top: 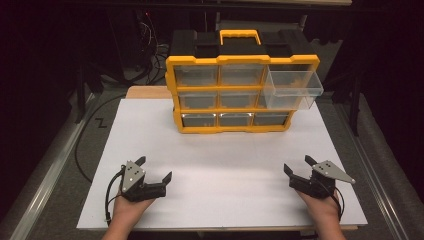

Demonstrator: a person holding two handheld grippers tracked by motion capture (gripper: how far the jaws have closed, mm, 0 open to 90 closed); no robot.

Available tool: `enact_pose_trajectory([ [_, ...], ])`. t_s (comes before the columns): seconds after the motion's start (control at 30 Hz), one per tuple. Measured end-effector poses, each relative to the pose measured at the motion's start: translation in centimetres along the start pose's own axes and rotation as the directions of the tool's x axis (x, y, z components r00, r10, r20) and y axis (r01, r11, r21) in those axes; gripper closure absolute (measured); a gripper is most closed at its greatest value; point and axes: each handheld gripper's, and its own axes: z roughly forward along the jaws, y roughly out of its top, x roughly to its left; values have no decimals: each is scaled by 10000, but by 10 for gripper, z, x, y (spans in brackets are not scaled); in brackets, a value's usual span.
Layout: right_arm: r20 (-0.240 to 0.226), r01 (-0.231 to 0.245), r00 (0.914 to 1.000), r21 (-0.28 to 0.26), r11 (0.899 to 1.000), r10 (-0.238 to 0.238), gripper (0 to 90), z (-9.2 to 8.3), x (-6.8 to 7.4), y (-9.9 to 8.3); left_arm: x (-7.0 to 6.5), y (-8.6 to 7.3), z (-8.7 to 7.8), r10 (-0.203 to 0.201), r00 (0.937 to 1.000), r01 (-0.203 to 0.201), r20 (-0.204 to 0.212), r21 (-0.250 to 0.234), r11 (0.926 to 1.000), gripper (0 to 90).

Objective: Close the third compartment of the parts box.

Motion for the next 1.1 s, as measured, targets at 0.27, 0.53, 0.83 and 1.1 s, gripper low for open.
enact_pose_trajectory([
  [0.27,55,148,9999,29,9999,-148,287,-1,0,0,0,0,0,23,10000,-23,26,17,10000,3],
  [0.53,151,301,9994,9,9995,-301,431,-2,1,0,0,0,0,39,10000,-39,61,1,10000,3],
  [0.83,7,408,9992,-129,9991,-408,641,-4,4,2,0,0,1,60,9999,-60,89,5,10000,3],
  [1.1,-180,484,9987,-98,9988,-486,833,-4,8,5,0,0,1,51,9999,-51,108,23,10000,3],
])
